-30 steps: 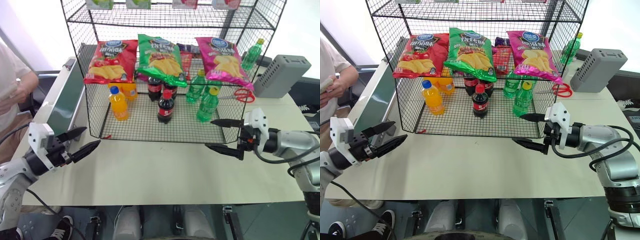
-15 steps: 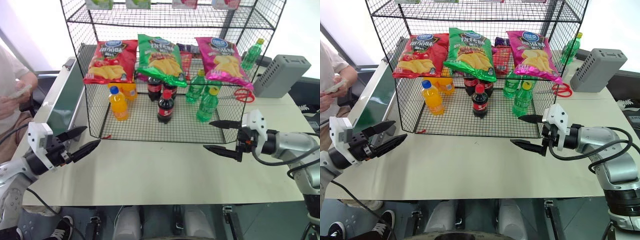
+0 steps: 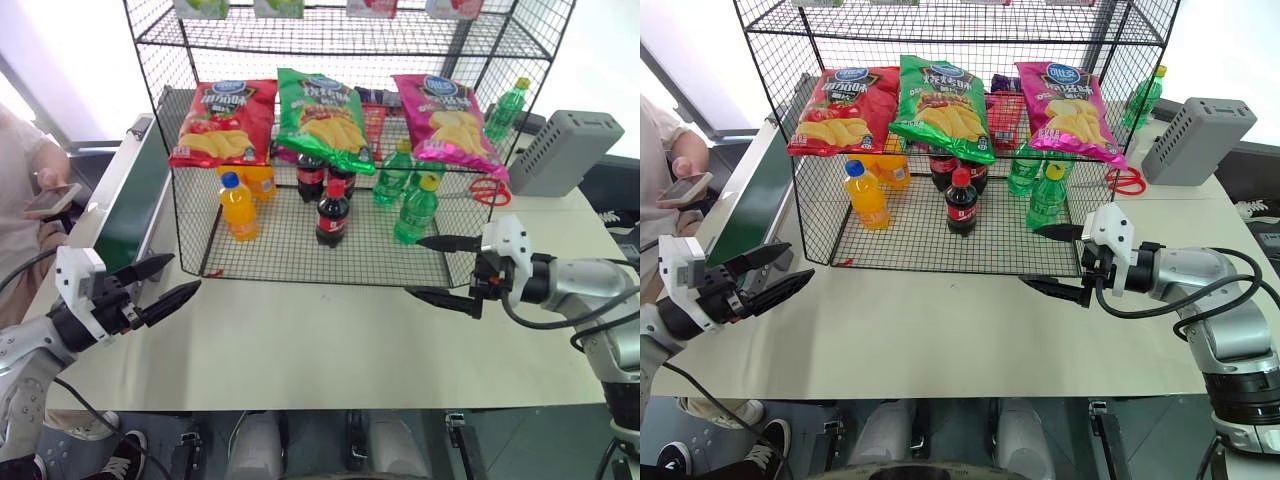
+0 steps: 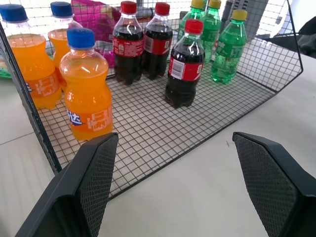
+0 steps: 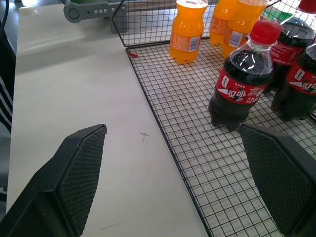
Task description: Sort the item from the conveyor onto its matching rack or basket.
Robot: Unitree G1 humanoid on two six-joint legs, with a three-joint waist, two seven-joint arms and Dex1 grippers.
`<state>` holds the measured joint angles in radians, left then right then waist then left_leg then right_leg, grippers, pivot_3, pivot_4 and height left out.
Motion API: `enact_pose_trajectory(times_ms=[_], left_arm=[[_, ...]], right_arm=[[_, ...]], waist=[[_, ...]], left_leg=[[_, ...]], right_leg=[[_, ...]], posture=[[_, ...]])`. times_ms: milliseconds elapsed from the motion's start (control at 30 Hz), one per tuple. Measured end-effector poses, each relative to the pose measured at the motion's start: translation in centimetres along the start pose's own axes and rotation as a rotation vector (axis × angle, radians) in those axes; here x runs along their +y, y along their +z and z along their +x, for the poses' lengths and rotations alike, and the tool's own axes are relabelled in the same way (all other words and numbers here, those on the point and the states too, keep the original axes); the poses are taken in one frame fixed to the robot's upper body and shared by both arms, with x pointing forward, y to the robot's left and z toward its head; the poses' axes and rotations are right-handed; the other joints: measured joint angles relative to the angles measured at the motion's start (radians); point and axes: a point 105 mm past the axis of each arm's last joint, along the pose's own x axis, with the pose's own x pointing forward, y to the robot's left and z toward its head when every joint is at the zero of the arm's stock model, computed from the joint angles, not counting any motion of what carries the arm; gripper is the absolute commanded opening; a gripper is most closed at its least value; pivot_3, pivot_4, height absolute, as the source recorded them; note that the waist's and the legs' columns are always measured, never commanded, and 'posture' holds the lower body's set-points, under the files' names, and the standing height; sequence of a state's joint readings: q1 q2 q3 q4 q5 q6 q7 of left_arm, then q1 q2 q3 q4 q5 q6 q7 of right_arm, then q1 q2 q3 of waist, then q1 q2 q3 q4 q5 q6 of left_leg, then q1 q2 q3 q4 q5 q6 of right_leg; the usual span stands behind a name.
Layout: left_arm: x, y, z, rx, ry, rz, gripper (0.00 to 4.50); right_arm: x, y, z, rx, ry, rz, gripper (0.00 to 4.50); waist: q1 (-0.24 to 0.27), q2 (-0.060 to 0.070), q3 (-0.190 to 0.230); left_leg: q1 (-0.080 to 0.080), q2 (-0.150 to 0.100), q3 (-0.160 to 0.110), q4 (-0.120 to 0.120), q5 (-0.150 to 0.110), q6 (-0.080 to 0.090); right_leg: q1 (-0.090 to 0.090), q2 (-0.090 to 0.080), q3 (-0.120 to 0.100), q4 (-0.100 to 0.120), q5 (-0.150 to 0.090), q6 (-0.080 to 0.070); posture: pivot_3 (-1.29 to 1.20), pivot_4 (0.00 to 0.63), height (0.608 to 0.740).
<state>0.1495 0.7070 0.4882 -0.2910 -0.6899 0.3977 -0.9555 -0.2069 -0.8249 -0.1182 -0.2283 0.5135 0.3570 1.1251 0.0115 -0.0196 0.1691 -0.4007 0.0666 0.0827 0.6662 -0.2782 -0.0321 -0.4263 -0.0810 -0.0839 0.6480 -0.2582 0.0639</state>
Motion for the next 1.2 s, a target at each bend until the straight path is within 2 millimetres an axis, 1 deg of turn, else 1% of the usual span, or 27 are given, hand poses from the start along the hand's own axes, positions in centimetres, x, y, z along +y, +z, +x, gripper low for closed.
enact_pose_trajectory(times_ms=[100, 233, 733, 1200], left_arm=[[0.0, -0.1, -0.1, 0.004, 0.001, -0.004, 3.95], [-0.4, -0.9, -0.4, 0.035, 0.003, -0.027, 3.95], [0.0, 0.1, 0.1, 0.001, -0.004, 0.0, 3.95], [0.0, -0.2, 0.0, 0.008, -0.001, -0.007, 3.95]], right_arm=[[0.2, -0.2, -0.1, 0.002, 0.005, -0.001, 4.46], [0.5, -1.0, -0.2, 0.018, 0.012, 0.008, 4.46], [0.5, -1.1, -0.3, 0.023, 0.01, 0.009, 4.46], [0.3, -0.9, -0.2, 0.025, 0.005, 0.013, 4.46]], waist=[[0.0, 0.0, 0.0], [-0.001, 0.0, 0.0], [0.0, 0.0, 0.0], [0.0, 0.0, 0.0]], left_leg=[[0.0, 0.0, 0.0, 0.0, 0.0, 0.0], [0.0, 0.0, 0.0, 0.0, 0.0, 0.0], [0.0, 0.0, 0.0, 0.0, 0.0, 0.0], [0.0, 0.0, 0.0, 0.0, 0.0, 0.0]], right_leg=[[0.0, 0.0, 0.0, 0.0, 0.0, 0.0], [0.0, 0.0, 0.0, 0.0, 0.0, 0.0], [0.0, 0.0, 0.0, 0.0, 0.0, 0.0], [0.0, 0.0, 0.0, 0.001, 0.0, 0.0]], posture=[[0.0, 0.15, 0.74], [0.0, 0.15, 0.74], [0.0, 0.15, 0.74], [0.0, 0.15, 0.74]])
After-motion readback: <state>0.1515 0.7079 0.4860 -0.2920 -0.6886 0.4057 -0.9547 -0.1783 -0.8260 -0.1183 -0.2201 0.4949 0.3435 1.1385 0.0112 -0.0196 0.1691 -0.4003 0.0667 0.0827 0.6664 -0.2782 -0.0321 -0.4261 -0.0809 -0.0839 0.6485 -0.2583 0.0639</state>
